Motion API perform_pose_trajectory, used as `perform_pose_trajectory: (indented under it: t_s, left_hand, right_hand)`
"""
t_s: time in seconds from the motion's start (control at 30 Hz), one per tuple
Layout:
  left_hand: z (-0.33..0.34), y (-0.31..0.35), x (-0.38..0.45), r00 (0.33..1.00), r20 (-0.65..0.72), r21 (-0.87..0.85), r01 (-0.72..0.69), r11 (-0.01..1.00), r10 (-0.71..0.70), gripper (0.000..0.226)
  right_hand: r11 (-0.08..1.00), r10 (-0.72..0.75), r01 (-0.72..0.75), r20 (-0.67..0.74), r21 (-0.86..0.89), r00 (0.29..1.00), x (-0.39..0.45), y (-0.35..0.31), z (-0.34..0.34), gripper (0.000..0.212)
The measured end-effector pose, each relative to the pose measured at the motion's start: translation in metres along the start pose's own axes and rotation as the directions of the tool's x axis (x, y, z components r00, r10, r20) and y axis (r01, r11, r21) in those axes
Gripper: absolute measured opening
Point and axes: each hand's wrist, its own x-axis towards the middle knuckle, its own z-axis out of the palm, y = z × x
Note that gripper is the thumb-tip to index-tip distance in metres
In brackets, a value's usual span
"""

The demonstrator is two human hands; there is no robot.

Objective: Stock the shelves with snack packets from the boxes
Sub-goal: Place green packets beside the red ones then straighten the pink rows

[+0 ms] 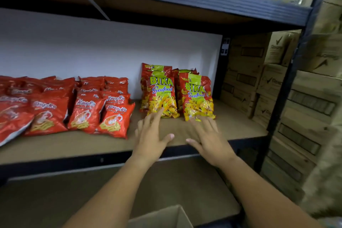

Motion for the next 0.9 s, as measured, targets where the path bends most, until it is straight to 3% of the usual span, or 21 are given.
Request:
perform_pose_trajectory:
  t_s: [0.1,0.17,0.3,0.4,0.47,0.57,0.7,0.9]
  left_hand:
    - [-0.011,0.010,-0.050,0.994,-0.102,-0.157,-0.053,0.986,0.037,0.058]
    - [-0.011,0.010,-0.085,0.996,-0.093,-0.216,-0.011,0.976,-0.010,0.046]
    - [0.017,-0.025,-0.158,0.992,-0.031,-0.202,0.111,0.973,-0.120,0.043]
    - [0.051,-0.073,-0.226,0.953,0.092,-0.097,0.296,0.950,-0.287,0.050]
    - [0.067,-0.100,-0.270,0.872,0.217,0.075,0.433,0.898,-0.439,0.055]
    - [0.086,-0.134,-0.329,0.677,0.335,0.349,0.557,0.754,-0.655,0.062]
    - [0.110,-0.176,-0.381,0.478,0.374,0.455,0.652,0.606,-0.795,0.074]
    - [0.143,-0.218,-0.406,0.323,0.473,0.570,0.597,0.564,-0.820,0.105]
  right_hand:
    - [1.000,-0.017,0.018,-0.063,0.008,0.998,-0.046,-0.031,0.006,0.061]
    - [0.999,-0.032,0.033,-0.047,0.010,0.998,-0.074,-0.047,0.016,0.057]
    - [0.994,-0.074,0.071,0.029,0.087,0.997,-0.127,-0.074,0.056,0.051]
    - [0.989,-0.046,0.020,0.176,0.146,0.983,-0.166,-0.093,0.104,0.050]
    - [0.989,-0.029,-0.023,0.341,0.148,0.940,-0.189,-0.106,0.136,0.053]
    - [0.988,-0.006,-0.081,0.549,0.135,0.836,-0.219,-0.116,0.188,0.059]
    - [0.989,0.076,-0.143,0.699,0.038,0.711,-0.244,-0.117,0.253,0.072]
    - [0.971,0.217,-0.206,0.812,-0.122,0.542,-0.272,-0.117,0.326,0.105]
